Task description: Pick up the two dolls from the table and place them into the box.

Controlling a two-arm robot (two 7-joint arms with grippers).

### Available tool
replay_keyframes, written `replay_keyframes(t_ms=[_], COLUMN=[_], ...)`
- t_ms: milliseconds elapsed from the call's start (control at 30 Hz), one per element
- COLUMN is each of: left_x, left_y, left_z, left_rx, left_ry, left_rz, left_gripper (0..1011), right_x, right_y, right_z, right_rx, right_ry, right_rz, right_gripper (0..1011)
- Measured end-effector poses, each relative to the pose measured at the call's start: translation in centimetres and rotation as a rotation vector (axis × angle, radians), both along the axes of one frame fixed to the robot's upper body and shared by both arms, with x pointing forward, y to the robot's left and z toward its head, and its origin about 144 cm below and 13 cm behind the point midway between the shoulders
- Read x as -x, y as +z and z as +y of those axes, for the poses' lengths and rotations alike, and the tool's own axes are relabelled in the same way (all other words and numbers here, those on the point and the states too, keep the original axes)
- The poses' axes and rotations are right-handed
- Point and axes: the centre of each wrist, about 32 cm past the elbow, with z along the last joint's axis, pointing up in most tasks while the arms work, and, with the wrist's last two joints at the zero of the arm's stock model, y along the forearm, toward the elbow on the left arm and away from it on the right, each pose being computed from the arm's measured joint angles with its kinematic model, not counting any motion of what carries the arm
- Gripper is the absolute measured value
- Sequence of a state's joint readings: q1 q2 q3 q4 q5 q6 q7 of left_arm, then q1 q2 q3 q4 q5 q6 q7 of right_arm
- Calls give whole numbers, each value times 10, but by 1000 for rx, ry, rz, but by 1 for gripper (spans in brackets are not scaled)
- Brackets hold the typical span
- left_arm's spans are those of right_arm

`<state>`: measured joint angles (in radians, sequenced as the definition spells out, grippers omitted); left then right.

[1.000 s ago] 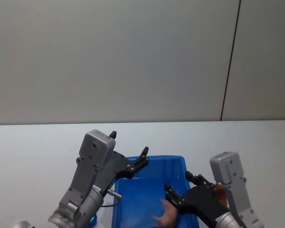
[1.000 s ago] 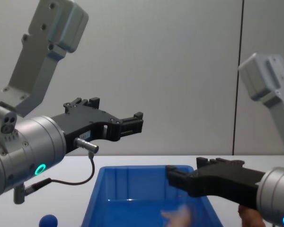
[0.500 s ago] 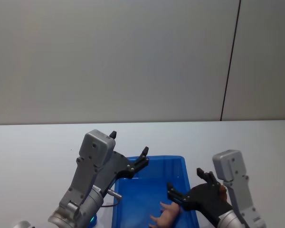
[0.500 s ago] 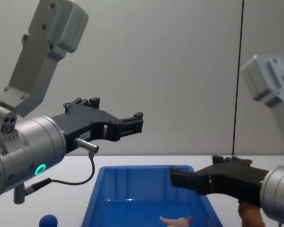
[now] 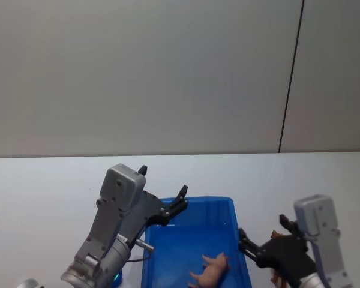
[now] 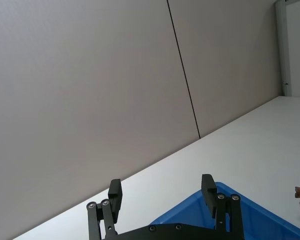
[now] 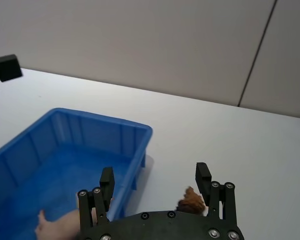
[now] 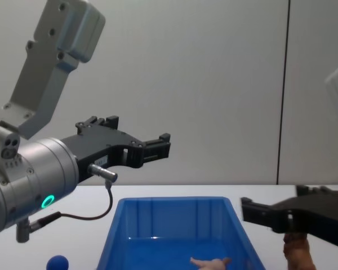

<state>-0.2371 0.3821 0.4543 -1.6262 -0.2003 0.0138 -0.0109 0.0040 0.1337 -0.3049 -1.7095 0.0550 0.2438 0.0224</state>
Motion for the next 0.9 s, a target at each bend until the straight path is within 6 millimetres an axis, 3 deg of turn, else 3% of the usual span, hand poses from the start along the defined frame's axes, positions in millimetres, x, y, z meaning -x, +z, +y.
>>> replay_keyframes(t_ms=[433,900], left_x=[0,0], left_y=[0,0], left_z=[0,0], left_rx=[0,0], left_ry=[0,0], left_rz=[0,0], left_gripper=[1001,1001], right_x=[19,26], right_y=[-8,-28], right_z=[-12,-14], right_rx=[37,54], right_ry=[-98,-127], right_rz=[30,81], right_gripper=[1001,1001])
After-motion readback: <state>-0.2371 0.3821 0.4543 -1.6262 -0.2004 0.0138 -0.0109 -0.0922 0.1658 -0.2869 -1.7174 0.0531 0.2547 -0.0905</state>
